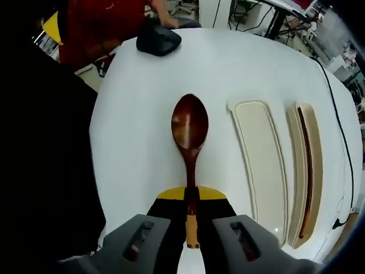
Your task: Arrange the utensils inside the cutlery case until each visible utensil rests in its matching compartment.
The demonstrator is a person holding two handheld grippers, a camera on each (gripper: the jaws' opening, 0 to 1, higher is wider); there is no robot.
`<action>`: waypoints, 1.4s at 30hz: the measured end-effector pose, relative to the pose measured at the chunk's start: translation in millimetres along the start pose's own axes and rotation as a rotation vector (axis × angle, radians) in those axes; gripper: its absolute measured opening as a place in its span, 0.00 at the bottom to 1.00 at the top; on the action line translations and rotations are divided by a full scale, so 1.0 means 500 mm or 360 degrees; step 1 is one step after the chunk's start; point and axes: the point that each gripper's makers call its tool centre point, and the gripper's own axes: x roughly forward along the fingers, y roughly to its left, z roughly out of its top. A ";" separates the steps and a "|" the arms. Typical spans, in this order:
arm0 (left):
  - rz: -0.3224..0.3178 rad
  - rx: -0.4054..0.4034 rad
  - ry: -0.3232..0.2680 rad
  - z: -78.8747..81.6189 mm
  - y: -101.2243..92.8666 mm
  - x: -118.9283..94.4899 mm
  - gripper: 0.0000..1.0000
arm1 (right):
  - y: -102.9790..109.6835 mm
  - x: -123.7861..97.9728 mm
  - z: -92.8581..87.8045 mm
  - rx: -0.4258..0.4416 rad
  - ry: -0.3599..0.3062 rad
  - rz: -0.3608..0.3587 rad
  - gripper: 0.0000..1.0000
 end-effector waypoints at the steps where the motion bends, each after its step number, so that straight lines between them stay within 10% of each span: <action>1: -0.0001 -0.0001 -0.0001 -0.001 0.000 0.000 0.69 | 0.001 -0.001 -0.002 0.0002 -0.0001 -0.0001 0.01; 42: -0.0015 0.0003 -0.0003 0.008 -0.026 0.001 0.68 | -0.011 -0.057 -0.002 -0.0010 0.0005 -0.0088 0.01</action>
